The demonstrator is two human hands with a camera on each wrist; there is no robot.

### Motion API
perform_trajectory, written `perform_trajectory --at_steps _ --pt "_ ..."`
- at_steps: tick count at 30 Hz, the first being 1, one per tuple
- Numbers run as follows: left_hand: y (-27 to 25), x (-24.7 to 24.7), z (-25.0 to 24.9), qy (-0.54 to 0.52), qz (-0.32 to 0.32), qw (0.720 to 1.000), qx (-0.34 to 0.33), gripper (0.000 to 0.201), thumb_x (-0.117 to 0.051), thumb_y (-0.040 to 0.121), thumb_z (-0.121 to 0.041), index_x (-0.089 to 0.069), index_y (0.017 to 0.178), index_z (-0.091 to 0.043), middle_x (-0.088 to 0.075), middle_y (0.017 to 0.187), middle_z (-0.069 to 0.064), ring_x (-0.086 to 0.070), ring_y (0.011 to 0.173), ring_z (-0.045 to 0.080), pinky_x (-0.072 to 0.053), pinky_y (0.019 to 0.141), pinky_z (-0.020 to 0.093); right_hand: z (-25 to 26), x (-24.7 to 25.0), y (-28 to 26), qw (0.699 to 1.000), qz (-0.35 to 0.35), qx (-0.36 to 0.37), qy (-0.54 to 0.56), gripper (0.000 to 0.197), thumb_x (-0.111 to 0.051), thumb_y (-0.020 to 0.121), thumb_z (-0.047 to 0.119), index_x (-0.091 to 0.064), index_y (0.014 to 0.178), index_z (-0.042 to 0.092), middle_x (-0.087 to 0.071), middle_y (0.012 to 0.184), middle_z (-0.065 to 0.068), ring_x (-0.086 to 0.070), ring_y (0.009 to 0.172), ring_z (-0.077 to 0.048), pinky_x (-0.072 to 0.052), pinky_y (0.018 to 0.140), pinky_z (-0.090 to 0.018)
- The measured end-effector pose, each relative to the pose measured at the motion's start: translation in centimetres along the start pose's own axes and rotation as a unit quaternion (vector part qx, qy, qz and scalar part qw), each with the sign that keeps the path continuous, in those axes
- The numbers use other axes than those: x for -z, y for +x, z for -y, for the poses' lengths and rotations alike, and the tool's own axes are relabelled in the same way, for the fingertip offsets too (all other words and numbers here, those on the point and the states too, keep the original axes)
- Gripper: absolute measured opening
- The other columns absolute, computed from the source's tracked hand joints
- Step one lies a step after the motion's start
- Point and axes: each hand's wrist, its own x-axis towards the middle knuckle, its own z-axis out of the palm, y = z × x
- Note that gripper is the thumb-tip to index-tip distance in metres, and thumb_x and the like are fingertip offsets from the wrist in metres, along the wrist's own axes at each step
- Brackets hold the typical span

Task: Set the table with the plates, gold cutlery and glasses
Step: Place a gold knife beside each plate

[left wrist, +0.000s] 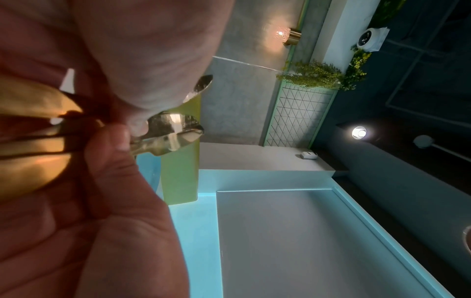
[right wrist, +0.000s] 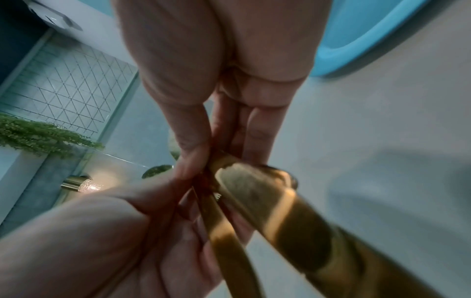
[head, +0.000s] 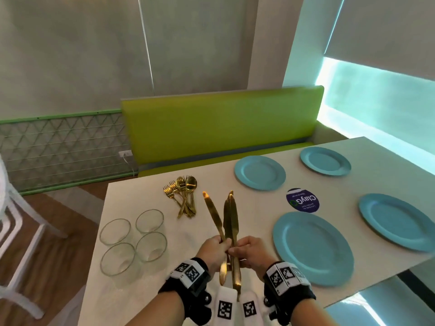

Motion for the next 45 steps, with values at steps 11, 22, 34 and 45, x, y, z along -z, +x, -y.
perform_trajectory --at_steps 11,22,34,45 --pt "-1.9 1.2 2.4 -0.025 -0.075 0.997 0.021 0.024 -0.033 0.101 -0.023 -0.049 0.096 -0.006 -0.055 0.078 0.008 -0.057 0.061 0.021 -0.052 0.063 0.036 -4.5 4.5 -2.4 0.975 -0.186 -0.088 -0.079 0.016 -0.079 0.073 0.014 -0.064 0.07 0.011 -0.064 0.063 -0.005 -0.059 0.057 -0.019 -0.057 0.069 -0.035" --pt "0.5 0.5 1.9 -0.014 -0.078 0.996 0.044 0.019 -0.033 0.096 -0.012 -0.048 0.086 -0.008 -0.043 0.068 0.004 -0.037 0.051 0.014 -0.034 0.047 0.026 -5.4 6.5 1.0 0.882 -0.226 -0.133 -0.392 0.026 -0.068 0.082 0.03 -0.071 0.101 0.013 -0.071 0.102 -0.006 -0.066 0.098 -0.022 -0.05 0.083 -0.027" --pt "1.7 1.3 1.8 0.031 -0.085 0.995 0.033 0.018 -0.034 0.093 -0.005 -0.05 0.086 -0.009 -0.048 0.074 0.006 -0.045 0.058 0.016 -0.043 0.055 0.027 -5.5 6.5 2.4 0.858 -0.234 -0.128 -0.438 0.018 -0.061 0.086 0.023 -0.069 0.096 0.011 -0.07 0.097 -0.008 -0.066 0.093 -0.024 -0.052 0.078 -0.029" --pt "1.2 2.2 1.9 0.065 -0.08 0.995 -0.009 0.02 -0.04 0.097 -0.008 -0.055 0.085 -0.011 -0.053 0.077 0.004 -0.05 0.065 0.013 -0.048 0.06 0.021 -3.4 5.1 1.1 0.883 -0.221 -0.067 -0.409 0.023 -0.064 0.086 0.029 -0.07 0.103 0.015 -0.07 0.104 -0.008 -0.064 0.099 -0.024 -0.048 0.083 -0.028"
